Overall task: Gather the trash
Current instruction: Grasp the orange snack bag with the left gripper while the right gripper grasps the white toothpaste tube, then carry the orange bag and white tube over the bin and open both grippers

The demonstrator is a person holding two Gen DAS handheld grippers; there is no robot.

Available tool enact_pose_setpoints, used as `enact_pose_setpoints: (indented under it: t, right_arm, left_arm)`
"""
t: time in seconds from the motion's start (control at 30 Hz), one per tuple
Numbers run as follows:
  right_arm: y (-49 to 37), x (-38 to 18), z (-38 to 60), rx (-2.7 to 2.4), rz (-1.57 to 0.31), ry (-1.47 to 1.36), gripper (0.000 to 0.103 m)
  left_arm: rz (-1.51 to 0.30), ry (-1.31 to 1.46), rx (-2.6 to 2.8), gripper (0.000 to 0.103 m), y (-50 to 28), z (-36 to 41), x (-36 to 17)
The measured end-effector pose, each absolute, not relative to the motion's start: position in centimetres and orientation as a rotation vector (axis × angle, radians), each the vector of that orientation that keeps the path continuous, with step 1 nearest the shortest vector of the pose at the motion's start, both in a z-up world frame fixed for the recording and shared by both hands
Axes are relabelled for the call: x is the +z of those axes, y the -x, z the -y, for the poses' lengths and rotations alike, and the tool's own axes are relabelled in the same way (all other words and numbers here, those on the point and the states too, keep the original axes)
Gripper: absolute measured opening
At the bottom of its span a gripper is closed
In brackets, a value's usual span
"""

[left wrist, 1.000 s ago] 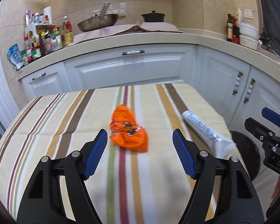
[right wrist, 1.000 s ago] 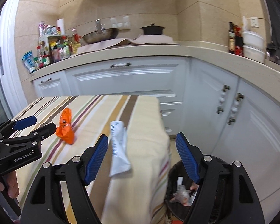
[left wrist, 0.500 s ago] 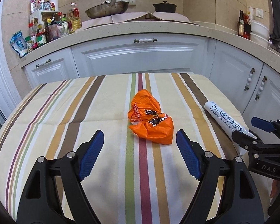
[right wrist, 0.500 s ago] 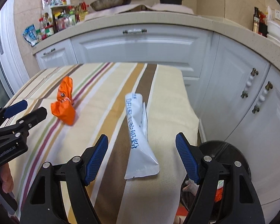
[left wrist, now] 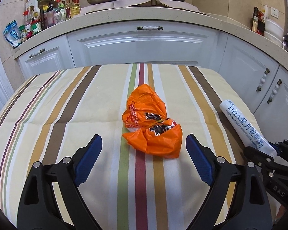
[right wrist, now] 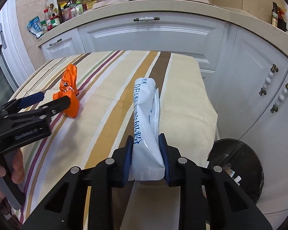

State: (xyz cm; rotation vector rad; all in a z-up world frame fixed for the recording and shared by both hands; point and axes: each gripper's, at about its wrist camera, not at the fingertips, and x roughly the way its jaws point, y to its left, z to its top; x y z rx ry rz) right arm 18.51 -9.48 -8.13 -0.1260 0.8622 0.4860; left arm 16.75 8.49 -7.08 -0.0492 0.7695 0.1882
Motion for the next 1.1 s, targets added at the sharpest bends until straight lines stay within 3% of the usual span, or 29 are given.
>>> enact_pose_setpoints:
  t: [0.1,0.2,0.3,1.1]
  right_arm:
    - [-18.4,-7.9,9.6,0.493,-0.848,0.12,0.028]
    - [-18.4,-7.7,9.6,0.496,-0.838,0.118,0.028]
    - [-18.4,-7.7,9.8,0.495,-0.835,0.111,0.028]
    - [-16.5,-6.1,10.1,0.455,-0.761,0.087,0.028]
  left_arm:
    - [-0.783,0.05,0.189,0.084,-17.5,-8.4,-7.4]
    - [-0.803,0.083,0.164,0.062,-17.9,-8.8,-7.6]
    - [-0.797,0.058,0.158,0.058,-17.8,-8.6,-7.6]
    - [-0.754,0.045,0.135,0.053,-12.2,-10.2,-5.5]
